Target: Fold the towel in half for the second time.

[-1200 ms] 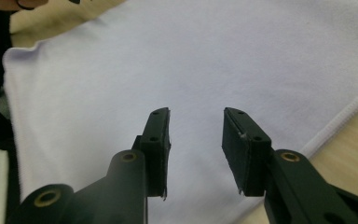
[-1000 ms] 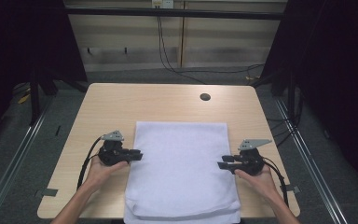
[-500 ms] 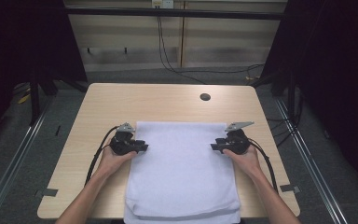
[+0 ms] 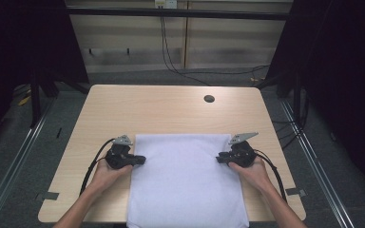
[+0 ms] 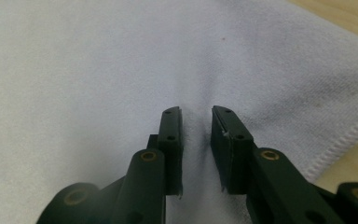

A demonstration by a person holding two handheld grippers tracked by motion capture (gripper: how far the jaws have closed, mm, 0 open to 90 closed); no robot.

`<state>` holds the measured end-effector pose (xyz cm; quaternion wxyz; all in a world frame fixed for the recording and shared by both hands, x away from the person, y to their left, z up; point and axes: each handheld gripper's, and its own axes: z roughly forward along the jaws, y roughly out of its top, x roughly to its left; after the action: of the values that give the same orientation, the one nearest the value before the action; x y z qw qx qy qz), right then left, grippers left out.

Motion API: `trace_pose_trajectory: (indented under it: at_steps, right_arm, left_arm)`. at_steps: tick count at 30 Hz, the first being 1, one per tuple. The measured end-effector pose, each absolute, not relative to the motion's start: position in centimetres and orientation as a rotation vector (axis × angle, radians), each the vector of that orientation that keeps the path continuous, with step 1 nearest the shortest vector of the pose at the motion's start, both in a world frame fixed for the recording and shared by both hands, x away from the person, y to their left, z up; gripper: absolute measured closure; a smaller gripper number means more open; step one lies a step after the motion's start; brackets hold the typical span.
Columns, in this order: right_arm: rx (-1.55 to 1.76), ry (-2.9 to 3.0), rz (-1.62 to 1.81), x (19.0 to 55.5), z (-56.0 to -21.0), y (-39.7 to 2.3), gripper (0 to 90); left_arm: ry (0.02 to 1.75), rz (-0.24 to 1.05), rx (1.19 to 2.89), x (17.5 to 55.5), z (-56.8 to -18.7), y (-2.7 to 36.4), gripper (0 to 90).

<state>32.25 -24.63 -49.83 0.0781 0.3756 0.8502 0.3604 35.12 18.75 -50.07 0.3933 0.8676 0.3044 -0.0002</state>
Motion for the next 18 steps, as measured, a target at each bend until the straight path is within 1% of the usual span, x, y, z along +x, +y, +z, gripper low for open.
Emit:
trace_pose_trajectory:
  at_steps: [8,12,14,16,17,18]
  right_arm:
    - [1.104,2.606,1.112,29.6,-49.7,-25.1,75.1]
    - [1.093,2.639,1.121,28.2,-49.7,-25.4,81.8]
    - [1.076,2.654,1.111,27.5,-49.6,-25.2,83.6]
    - [1.046,2.669,1.083,27.2,-49.4,-24.9,83.6]
    - [1.047,2.670,1.089,27.2,-49.4,-24.9,82.9]
    - [1.041,2.660,1.120,27.5,-49.4,-25.1,80.4]
  left_arm:
    - [0.770,-0.023,2.197,32.2,-50.0,19.0,86.4]
    - [0.740,-0.047,2.221,30.5,-49.8,18.9,87.3]
    - [0.719,-0.057,2.239,29.9,-49.7,19.0,89.1]
    - [0.717,-0.070,2.243,29.9,-49.6,19.1,89.1]
    - [0.718,-0.080,2.217,30.2,-49.5,19.2,88.6]
    - [0.714,-0.069,2.219,30.5,-49.4,19.3,85.6]
